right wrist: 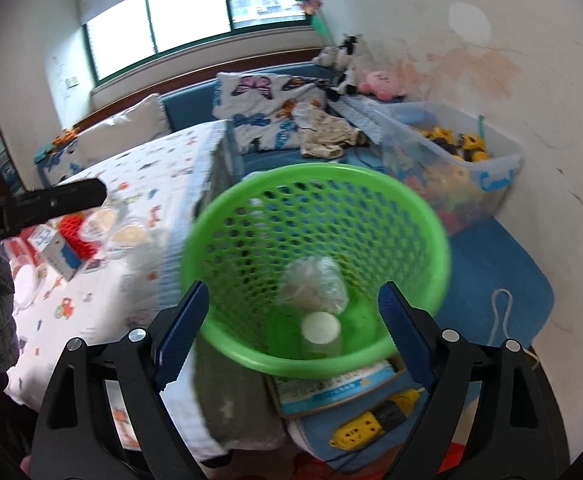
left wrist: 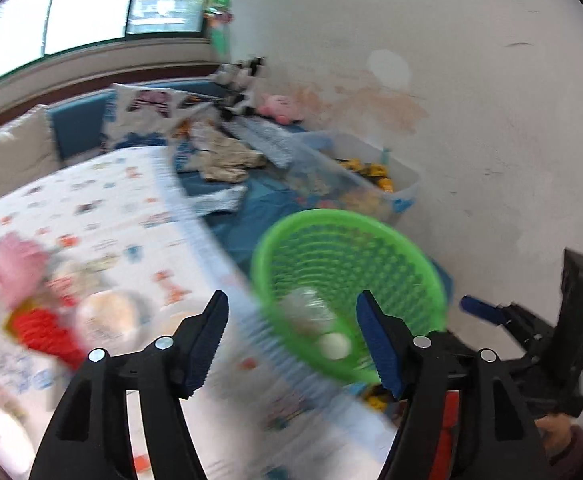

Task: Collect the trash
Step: 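Grasp the clear plastic bag with the left gripper and drop it into the basket, then move both grippers back toward the items on the table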

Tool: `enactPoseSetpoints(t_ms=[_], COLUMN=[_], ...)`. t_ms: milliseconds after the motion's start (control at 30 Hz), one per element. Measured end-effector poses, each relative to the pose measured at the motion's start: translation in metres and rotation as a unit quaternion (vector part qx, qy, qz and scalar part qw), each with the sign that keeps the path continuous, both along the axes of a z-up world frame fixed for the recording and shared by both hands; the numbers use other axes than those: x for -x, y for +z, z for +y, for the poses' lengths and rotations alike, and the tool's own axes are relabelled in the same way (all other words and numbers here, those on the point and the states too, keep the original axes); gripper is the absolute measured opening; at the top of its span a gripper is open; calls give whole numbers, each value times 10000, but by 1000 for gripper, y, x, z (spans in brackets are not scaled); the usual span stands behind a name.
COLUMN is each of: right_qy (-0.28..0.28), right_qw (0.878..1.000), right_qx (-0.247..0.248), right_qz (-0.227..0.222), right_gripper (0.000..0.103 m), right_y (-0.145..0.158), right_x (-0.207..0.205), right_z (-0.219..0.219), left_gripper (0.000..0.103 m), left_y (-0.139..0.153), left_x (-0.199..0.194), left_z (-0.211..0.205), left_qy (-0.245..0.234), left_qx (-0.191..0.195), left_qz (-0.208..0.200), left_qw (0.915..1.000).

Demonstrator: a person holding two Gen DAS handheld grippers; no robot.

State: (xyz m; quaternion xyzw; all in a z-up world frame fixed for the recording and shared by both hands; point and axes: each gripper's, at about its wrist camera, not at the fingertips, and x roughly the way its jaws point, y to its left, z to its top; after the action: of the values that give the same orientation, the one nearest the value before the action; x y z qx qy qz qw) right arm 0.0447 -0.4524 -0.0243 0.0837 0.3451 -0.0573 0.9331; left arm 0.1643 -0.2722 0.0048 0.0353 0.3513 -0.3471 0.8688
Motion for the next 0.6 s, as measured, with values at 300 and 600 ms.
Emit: enactPoseSetpoints(t_ms=[300, 600], right_qy=[824, 1455], right_qw=[9966, 9891], right_qx=[-44, -210], right_qz=[-1, 61], right_gripper=[89, 89], right_y=[0, -3], right_x=[-42, -85], right_z=[63, 115], left_gripper=[69, 70], left_y=[-5, -15], left_x=[0, 5], left_z=[96, 178], left_qy=[954, 1836], left_qx=[-48, -276], left_qz=[-49, -78], left_qw=[9954, 9826])
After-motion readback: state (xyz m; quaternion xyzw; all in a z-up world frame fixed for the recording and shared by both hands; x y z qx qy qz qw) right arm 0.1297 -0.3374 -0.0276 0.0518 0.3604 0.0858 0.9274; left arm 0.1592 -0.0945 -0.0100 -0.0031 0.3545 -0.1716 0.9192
